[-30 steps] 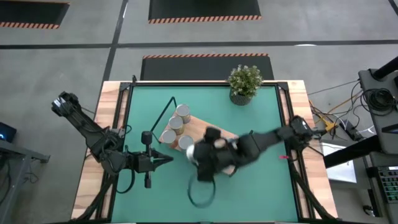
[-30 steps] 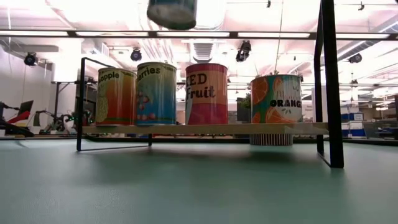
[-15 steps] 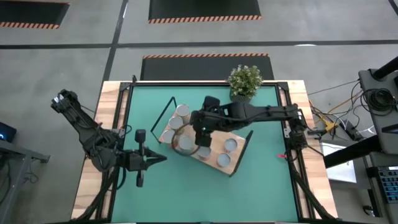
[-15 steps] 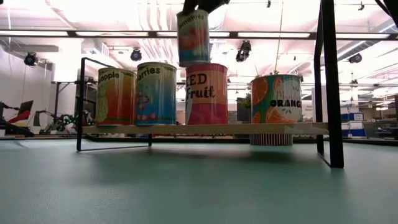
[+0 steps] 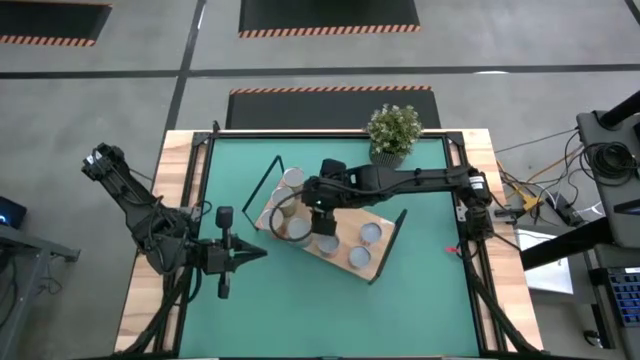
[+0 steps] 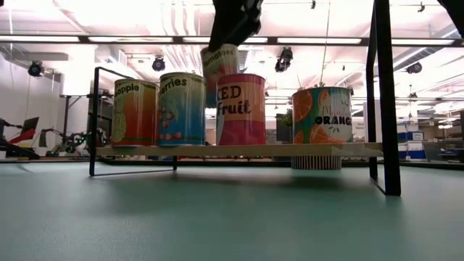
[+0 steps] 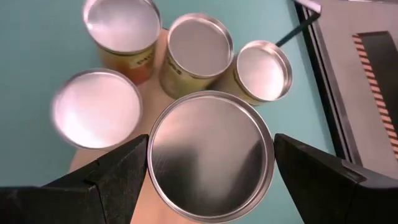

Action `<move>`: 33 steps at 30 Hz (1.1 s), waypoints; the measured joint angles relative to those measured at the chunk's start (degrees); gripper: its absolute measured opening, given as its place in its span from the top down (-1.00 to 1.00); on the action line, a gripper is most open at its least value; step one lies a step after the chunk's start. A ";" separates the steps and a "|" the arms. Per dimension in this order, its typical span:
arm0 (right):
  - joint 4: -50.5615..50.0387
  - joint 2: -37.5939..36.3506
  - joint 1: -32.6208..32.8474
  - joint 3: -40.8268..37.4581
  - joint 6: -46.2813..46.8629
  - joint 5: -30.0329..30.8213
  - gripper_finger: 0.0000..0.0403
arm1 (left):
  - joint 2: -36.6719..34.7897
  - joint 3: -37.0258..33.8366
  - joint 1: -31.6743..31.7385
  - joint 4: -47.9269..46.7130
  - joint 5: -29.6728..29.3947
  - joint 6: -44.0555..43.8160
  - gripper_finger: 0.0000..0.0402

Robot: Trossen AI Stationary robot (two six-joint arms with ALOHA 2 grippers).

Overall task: Pick and place cans onto a shelf
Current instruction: Put the canned tomatoes on the shelf

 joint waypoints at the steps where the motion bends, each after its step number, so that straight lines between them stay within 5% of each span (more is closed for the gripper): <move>1: 0.58 0.01 -0.20 -0.62 -0.18 0.00 -0.61 | 0.00 0.00 0.00 0.01 0.00 0.00 1.00; 33: 23.03 -8.31 -3.74 -27.31 0.48 -4.38 -0.61 | 0.04 -0.02 -0.11 -0.52 0.02 -0.32 1.00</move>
